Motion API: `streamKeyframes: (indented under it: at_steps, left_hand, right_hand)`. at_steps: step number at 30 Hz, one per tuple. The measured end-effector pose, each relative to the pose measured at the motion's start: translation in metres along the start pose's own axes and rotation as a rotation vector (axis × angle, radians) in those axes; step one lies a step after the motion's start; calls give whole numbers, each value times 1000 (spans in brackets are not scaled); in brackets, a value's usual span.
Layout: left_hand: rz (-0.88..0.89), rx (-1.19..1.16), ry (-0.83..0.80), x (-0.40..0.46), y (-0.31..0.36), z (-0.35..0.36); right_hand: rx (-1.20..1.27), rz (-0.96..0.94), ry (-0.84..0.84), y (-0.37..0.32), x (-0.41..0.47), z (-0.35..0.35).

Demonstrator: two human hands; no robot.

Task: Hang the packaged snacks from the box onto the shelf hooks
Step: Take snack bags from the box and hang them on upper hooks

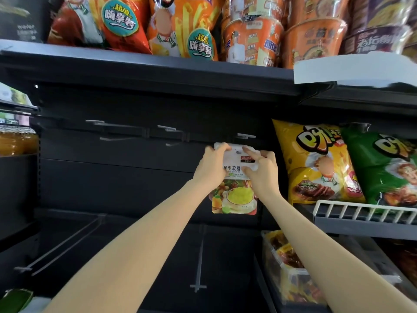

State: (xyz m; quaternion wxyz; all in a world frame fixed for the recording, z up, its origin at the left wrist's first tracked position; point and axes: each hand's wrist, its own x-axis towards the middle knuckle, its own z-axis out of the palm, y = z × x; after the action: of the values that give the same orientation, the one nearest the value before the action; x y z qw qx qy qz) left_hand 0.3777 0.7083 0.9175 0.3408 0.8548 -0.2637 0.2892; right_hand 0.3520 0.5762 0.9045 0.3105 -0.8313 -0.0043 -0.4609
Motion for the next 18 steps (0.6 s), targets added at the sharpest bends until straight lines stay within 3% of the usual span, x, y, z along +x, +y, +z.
streamKeyframes:
  at_steps: [4,10,13,18]
  left_hand:
    - [-7,91,7,9,-2,5]
    - [-12,172,88,6,-2,12]
    - [18,168,185,-5,-3,9]
    - [42,176,264,-42,-19,-14]
  right_hand:
    - [-32,32,-29,0,3,11]
    - [-198,-79,73,1,-1,14]
    - [-99,-114,146,-2,-15,10]
    - [129,-159,-74,-20,-43,19]
